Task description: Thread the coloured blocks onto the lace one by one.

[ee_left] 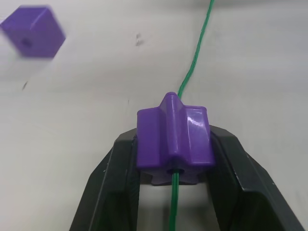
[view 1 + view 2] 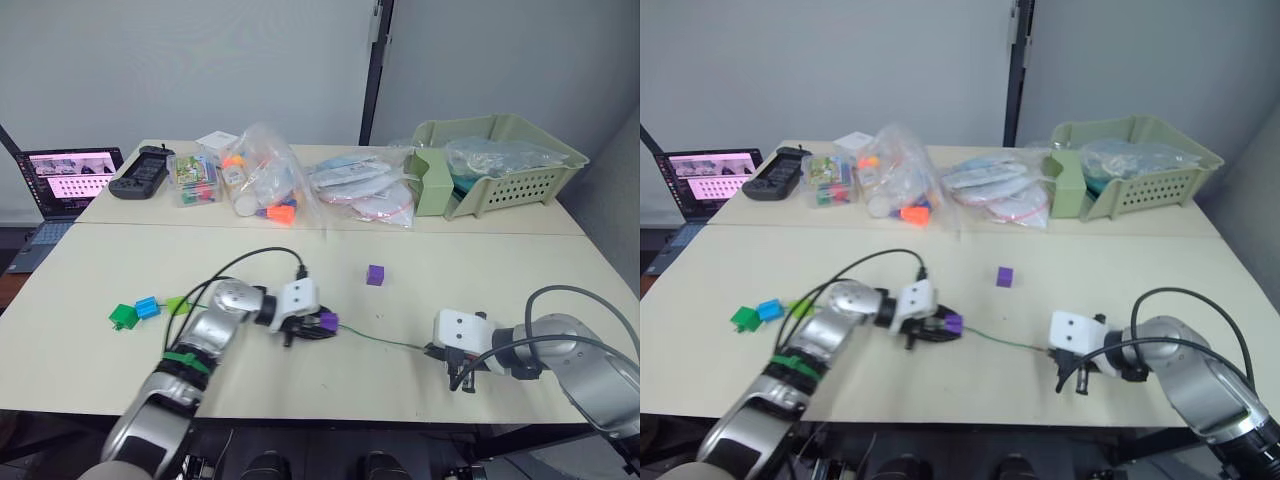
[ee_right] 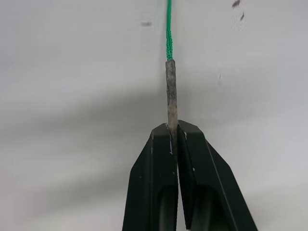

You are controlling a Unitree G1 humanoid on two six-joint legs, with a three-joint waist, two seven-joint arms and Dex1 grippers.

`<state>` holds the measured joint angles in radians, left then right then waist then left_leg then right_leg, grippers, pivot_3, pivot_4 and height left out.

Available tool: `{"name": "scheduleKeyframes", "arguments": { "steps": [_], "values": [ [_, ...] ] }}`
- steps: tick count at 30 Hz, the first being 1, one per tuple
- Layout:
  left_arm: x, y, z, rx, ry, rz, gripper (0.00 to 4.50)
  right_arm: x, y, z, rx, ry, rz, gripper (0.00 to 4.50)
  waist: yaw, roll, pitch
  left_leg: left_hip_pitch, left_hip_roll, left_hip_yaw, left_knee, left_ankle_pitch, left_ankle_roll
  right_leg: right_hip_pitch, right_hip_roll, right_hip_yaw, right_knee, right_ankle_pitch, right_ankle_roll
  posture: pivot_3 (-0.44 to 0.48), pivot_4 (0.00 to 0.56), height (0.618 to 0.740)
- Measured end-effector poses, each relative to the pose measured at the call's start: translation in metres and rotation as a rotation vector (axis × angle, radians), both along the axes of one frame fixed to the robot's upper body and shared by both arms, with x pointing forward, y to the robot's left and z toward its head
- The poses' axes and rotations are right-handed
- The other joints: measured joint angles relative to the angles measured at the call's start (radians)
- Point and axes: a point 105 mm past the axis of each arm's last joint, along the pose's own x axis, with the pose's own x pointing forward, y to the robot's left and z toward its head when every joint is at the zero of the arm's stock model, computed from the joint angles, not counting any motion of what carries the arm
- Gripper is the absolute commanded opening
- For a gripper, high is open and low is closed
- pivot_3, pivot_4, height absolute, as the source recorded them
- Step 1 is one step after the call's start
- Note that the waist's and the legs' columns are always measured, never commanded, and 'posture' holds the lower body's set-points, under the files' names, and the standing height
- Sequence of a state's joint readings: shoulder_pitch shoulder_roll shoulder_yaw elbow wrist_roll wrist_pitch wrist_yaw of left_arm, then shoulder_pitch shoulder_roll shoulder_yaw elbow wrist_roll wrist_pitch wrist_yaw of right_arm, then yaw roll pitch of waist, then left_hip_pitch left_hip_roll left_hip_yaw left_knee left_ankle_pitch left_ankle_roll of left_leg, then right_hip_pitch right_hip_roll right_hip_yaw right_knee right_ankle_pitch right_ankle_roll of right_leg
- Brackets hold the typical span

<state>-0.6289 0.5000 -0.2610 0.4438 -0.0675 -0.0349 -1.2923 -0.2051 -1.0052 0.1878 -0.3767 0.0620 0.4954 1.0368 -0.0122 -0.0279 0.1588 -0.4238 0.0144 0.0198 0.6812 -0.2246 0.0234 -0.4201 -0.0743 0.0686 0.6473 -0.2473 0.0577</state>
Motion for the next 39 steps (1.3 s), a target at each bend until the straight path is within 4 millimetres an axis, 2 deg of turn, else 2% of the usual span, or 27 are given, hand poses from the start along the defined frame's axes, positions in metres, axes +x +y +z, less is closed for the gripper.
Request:
{"name": "scheduleKeyframes", "arguments": {
  "steps": [3, 4, 6, 8, 14, 15, 16, 19, 23, 27, 30, 33, 35, 36, 39],
  "values": [
    [0.004, 0.045, 0.004, 0.049, -0.005, 0.076, 1.37, 0.003, 0.0, 0.002, 0.003, -0.007, 0.009, 0.0, 0.0, 0.0, 0.0, 0.0, 0.0, 0.001, 0.0, 0.0, 0.0, 0.0, 0.0, 0.0, 0.0, 0.0, 0.0, 0.0, 0.15, 0.734],
    [0.007, 0.069, 0.005, 0.067, -0.007, 0.121, 1.37, 0.004, 0.0, 0.003, 0.004, -0.009, 0.012, 0.0, -0.002, 0.0, 0.0, 0.001, 0.001, 0.003, 0.0, 0.0, 0.0, 0.0, 0.0, 0.0, 0.0, 0.0, 0.0, 0.0, 0.15, 0.734],
    [0.009, 0.095, 0.008, 0.084, -0.013, 0.181, 1.37, 0.004, -0.001, 0.002, 0.004, -0.002, 0.009, 0.0, -0.002, 0.0, 0.0, 0.001, 0.001, 0.004, -0.001, 0.0, 0.0, 0.0, 0.0, 0.0, 0.0, 0.0, 0.0, 0.0, 0.15, 0.734],
    [0.011, 0.109, 0.008, 0.088, -0.019, 0.21, 1.37, 0.005, 0.0, 0.003, 0.007, -0.001, 0.015, 0.0, -0.001, 0.0, 0.0, 0.001, 0.001, 0.004, 0.0, 0.0, 0.0, 0.0, 0.0, 0.0, 0.0, 0.0, 0.0, 0.0, 0.15, 0.734],
    [0.009, 0.174, 0.014, 0.159, -0.03, 0.369, 1.37, 0.007, 0.003, 0.007, 0.016, -0.012, 0.029, 0.0, -0.015, 0.0, 0.0, 0.003, 0.003, 0.007, -0.002, 0.0, 0.0, -0.001, 0.001, 0.0, 0.002, -0.001, -0.002, 0.0, 0.15, 0.734],
    [0.008, 0.178, 0.014, 0.16, -0.03, 0.382, 1.37, 0.007, 0.003, 0.007, 0.016, -0.012, 0.029, 0.0, -0.015, 0.0, 0.0, 0.003, 0.003, 0.007, -0.002, 0.0, 0.0, -0.001, 0.001, 0.0, 0.002, -0.001, -0.002, 0.0, 0.15, 0.734],
    [0.007, 0.181, 0.013, 0.158, -0.027, 0.394, 2.17, 0.007, 0.003, 0.007, 0.016, -0.01, 0.029, 0.0, -0.014, 0.0, 0.0, 0.003, 0.002, 0.007, -0.002, 0.0, 0.0, -0.001, 0.001, 0.0, 0.002, -0.001, -0.002, 0.0, 0.15, 0.734],
    [0.004, 0.191, 0.016, 0.168, -0.02, 0.414, 3.01, 0.007, 0.004, 0.008, 0.015, -0.009, 0.035, 0.0, -0.016, 0.0, 0.0, 0.003, 0.003, 0.008, -0.002, 0.0, 0.0, -0.001, 0.001, 0.0, 0.001, -0.001, -0.002, 0.0, 0.15, 0.734],
    [-0.005, 0.206, 0.021, 0.182, 0.031, 0.428, 4.44, 0.008, 0.002, 0.007, 0.015, 0.0, 0.034, 0.0, -0.018, 0.0, 0.0, 0.002, 0.003, 0.008, -0.002, 0.0, 0.0, -0.002, 0.001, 0.0, 0.002, -0.001, -0.002, 0.0, 0.15, 0.734],
    [-0.009, 0.206, 0.025, 0.128, 0.1, 0.423, 4.48, 0.009, 0.002, 0.008, 0.015, -0.001, 0.046, 0.0, -0.01, -0.001, 0.0, 0.0, 0.002, 0.008, -0.001, 0.0, 0.0, -0.003, 0.001, -0.001, 0.001, -0.001, -0.002, 0.0, 0.15, 0.734],
    [-0.003, 0.199, 0.042, 0.025, 0.113, 0.416, 4.48, 0.01, 0.004, 0.011, 0.019, -0.008, 0.056, 0.0, 0.003, -0.002, 0.0, -0.001, 0.001, 0.007, 0.0, 0.0, 0.0, -0.002, 0.0, -0.001, 0.001, -0.001, -0.001, 0.0, 0.15, 0.734],
    [0.008, 0.164, 0.072, -0.088, 0.073, 0.304, 4.48, 0.011, 0.005, 0.011, 0.024, -0.009, 0.06, 0.0, 0.017, -0.002, 0.0, -0.001, 0.001, 0.007, 0.001, 0.0, 0.0, -0.001, -0.002, -0.001, 0.001, 0.0, 0.0, 0.0, 0.15, 0.734],
    [0.01, 0.143, 0.082, -0.121, 0.054, 0.228, 4.48, 0.011, 0.006, 0.012, 0.026, -0.01, 0.062, 0.0, 0.018, -0.002, 0.0, -0.002, 0.001, 0.007, 0.001, 0.0, 0.0, -0.001, -0.002, -0.001, 0.001, 0.0, 0.0, 0.0, 0.15, 0.734],
    [0.009, 0.124, 0.088, -0.138, 0.039, 0.163, 4.48, 0.011, 0.006, 0.011, 0.027, -0.009, 0.062, 0.0, 0.018, -0.002, 0.0, -0.001, 0.0, 0.007, 0.001, 0.0, 0.0, -0.001, -0.002, -0.001, 0.001, 0.0, 0.0, 0.0, 0.15, 0.734],
    [0.002, 0.089, 0.083, -0.159, 0.046, 0.058, 4.48, 0.011, 0.006, 0.011, 0.028, -0.007, 0.06, 0.0, 0.013, -0.002, 0.0, -0.001, 0.001, 0.006, 0.001, 0.0, 0.0, -0.002, -0.001, -0.001, 0.002, 0.0, 0.0, 0.0, 0.15, 0.734]
  ]
}}
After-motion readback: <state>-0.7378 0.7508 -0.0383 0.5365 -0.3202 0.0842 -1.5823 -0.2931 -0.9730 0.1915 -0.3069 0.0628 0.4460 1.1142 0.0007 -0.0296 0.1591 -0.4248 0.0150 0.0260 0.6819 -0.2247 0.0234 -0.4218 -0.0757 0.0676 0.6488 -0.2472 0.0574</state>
